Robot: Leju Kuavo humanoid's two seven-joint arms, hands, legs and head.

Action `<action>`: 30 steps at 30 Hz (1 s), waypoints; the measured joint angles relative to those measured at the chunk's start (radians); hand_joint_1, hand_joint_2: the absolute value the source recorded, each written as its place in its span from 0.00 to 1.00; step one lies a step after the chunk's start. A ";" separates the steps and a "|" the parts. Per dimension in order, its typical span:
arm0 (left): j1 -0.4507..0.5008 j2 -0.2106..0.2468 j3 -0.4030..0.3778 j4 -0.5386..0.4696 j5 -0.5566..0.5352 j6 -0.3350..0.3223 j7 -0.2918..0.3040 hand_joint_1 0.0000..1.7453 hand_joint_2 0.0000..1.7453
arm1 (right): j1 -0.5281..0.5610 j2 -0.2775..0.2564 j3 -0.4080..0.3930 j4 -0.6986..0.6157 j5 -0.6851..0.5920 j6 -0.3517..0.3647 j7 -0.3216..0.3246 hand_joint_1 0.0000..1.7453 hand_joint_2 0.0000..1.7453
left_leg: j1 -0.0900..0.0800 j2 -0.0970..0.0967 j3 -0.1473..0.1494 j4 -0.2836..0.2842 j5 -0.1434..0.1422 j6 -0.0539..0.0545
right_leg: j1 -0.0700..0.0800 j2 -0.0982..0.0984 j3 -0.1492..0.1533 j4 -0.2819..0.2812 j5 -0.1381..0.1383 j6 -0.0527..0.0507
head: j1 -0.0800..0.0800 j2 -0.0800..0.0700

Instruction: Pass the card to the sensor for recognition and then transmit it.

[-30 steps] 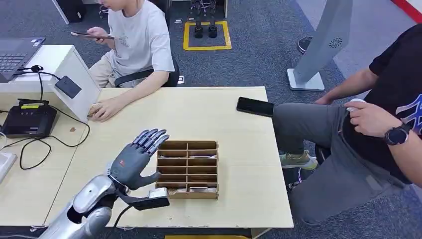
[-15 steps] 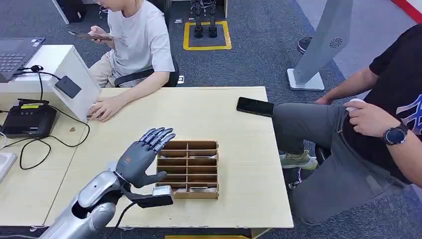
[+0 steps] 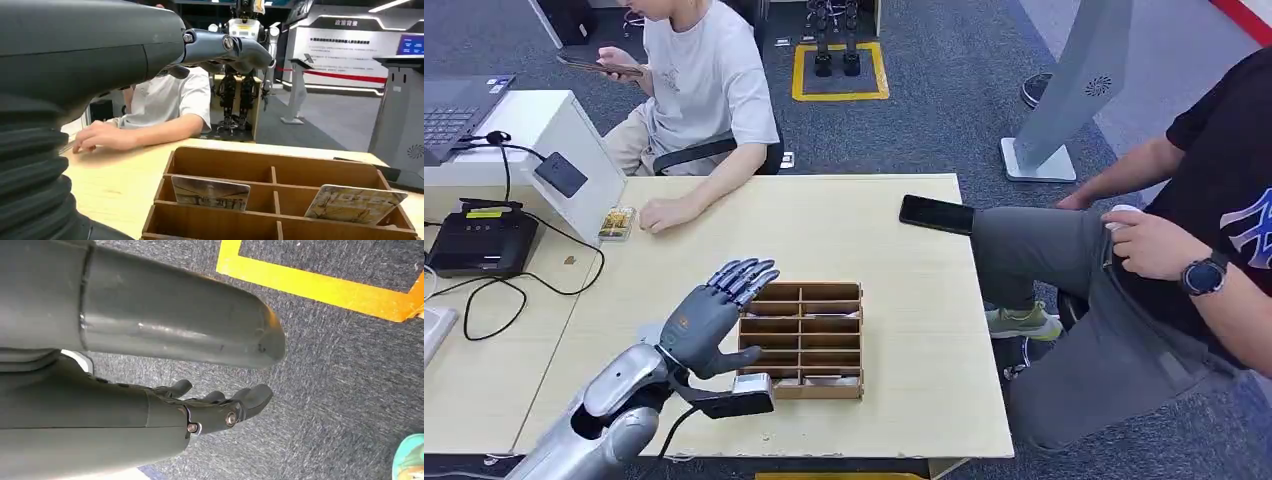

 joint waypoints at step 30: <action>-0.011 -0.031 -0.002 0.071 -0.010 0.006 0.015 0.00 1.00 | -0.006 0.000 0.000 -0.002 0.011 -0.005 0.009 0.00 0.00 | 0.000 0.000 0.000 0.000 0.000 0.000 | 0.000 0.000 0.000 0.000 0.000 0.000 | 0.000 0.000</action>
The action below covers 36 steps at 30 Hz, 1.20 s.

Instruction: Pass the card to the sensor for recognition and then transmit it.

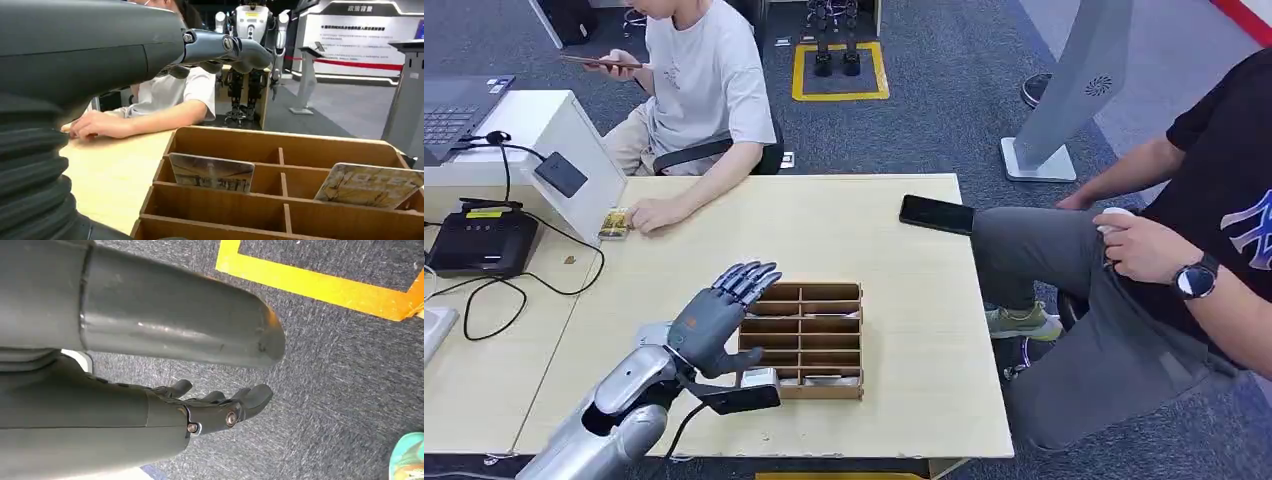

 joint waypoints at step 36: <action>-0.020 -0.055 0.000 0.020 0.037 -0.004 0.005 0.00 1.00 | -0.007 0.000 0.000 -0.014 0.030 -0.009 0.012 0.00 0.00 | 0.000 0.000 0.000 0.000 0.000 0.000 | 0.000 0.000 0.000 0.000 0.000 0.000 | 0.000 0.000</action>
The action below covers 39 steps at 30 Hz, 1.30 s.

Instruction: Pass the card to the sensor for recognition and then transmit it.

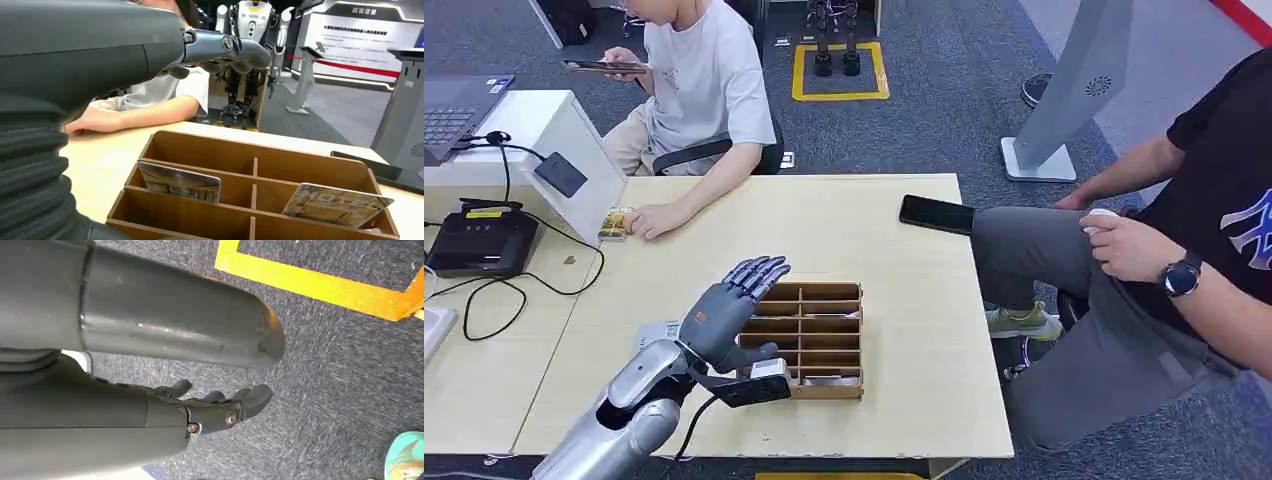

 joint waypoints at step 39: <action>-0.001 -0.005 0.002 0.053 -0.035 0.008 0.029 0.00 1.00 | -0.005 -0.006 0.000 -0.008 0.003 -0.003 -0.002 0.00 0.00 | 0.000 0.000 0.000 0.000 0.000 0.000 | 0.000 0.000 0.000 0.000 0.000 0.000 | 0.000 0.000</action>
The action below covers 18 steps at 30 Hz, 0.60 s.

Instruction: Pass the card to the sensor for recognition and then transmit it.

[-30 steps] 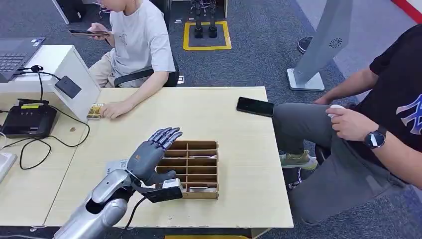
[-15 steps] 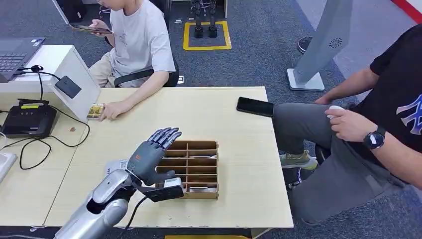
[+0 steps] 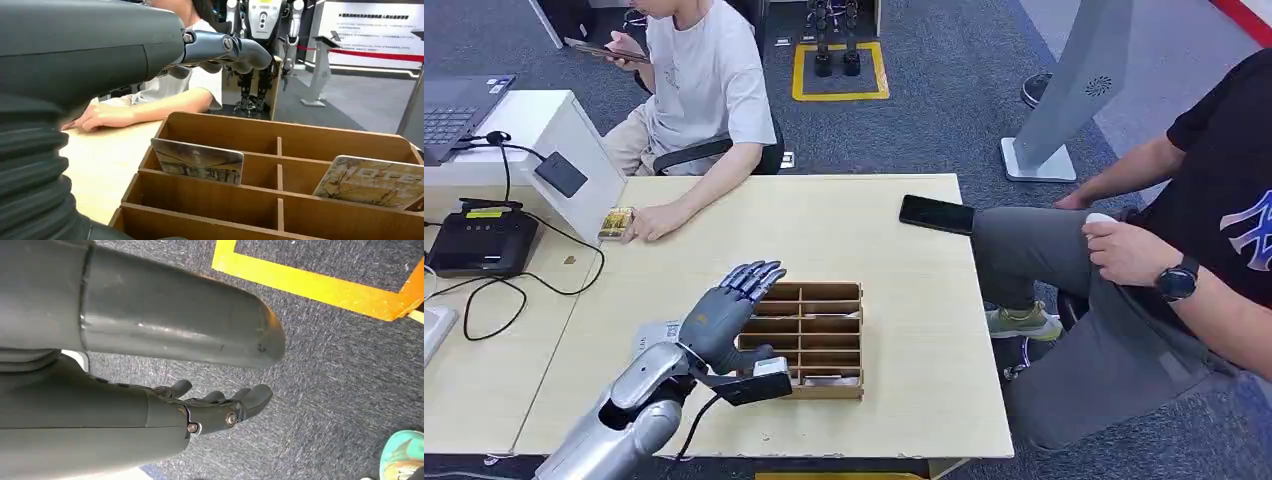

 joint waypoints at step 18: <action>-0.001 0.000 0.001 0.005 0.019 -0.010 -0.010 1.00 1.00 | -0.001 0.000 0.000 0.000 0.014 -0.003 0.002 0.00 0.00 | 0.000 0.000 0.000 0.000 0.000 0.000 | 0.000 0.000 0.000 0.000 0.000 0.000 | 0.000 0.000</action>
